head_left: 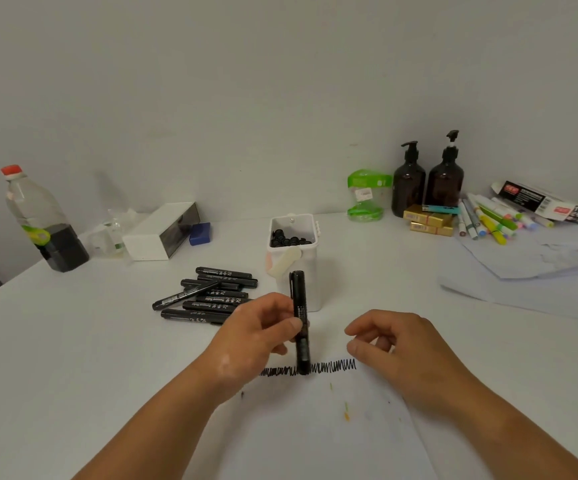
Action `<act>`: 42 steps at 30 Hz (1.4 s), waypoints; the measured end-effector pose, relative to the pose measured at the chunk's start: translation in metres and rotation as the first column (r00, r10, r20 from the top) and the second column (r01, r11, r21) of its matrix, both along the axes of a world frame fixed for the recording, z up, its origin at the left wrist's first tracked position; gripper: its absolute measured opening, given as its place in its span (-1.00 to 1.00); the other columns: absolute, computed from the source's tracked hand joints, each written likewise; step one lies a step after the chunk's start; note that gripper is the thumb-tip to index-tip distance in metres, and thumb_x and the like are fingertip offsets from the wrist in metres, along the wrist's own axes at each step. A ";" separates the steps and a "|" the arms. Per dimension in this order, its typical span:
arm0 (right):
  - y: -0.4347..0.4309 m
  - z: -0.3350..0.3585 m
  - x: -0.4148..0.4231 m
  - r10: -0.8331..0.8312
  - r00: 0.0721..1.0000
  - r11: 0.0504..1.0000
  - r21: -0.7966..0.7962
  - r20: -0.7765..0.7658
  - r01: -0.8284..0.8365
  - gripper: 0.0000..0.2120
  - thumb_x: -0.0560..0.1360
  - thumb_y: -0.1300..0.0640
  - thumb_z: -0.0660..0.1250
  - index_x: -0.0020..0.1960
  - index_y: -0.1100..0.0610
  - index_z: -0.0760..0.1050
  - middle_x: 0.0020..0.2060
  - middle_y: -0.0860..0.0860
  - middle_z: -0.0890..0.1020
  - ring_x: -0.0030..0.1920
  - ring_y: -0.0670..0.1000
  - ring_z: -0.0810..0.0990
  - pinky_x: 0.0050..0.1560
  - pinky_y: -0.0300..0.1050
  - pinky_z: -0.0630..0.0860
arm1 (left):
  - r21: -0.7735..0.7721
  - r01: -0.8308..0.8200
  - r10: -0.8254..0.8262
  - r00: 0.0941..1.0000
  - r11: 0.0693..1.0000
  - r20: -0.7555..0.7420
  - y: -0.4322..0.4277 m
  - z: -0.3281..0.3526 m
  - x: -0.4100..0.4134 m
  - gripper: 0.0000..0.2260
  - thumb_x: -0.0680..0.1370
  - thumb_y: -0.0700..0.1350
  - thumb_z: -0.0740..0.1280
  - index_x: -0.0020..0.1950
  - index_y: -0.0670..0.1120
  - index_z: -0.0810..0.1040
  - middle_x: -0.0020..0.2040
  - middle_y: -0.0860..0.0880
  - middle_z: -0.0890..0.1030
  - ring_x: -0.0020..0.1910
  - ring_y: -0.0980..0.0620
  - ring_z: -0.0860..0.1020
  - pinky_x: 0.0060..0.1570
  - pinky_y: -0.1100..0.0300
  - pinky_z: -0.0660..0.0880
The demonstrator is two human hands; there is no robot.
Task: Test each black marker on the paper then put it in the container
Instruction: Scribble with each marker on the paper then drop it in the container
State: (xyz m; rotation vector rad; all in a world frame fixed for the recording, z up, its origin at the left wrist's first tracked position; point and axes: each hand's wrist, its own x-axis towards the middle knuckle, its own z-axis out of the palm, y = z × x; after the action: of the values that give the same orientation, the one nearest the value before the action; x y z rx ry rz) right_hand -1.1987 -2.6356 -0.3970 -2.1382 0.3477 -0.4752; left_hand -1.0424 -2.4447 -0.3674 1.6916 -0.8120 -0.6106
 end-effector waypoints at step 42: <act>0.032 0.011 0.006 0.123 0.976 0.874 0.445 0.182 -0.193 -0.81 0.36 -0.04 0.50 -0.09 0.03 0.62 -0.36 0.09 0.65 -0.40 0.07 0.42 -0.43 -0.13 0.38 | 0.081 0.118 -0.142 0.725 0.990 0.674 -0.007 -0.021 -0.039 -0.76 0.66 0.11 0.13 0.00 0.01 0.49 -0.41 0.28 0.39 -0.42 0.23 0.39 -0.37 0.41 0.23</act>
State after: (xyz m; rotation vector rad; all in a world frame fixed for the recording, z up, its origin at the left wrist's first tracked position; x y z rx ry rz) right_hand -1.1932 -2.6035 -0.3858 -1.6398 0.1748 -0.4057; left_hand -1.0818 -2.4518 -0.3888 1.9174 -1.4595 -0.0606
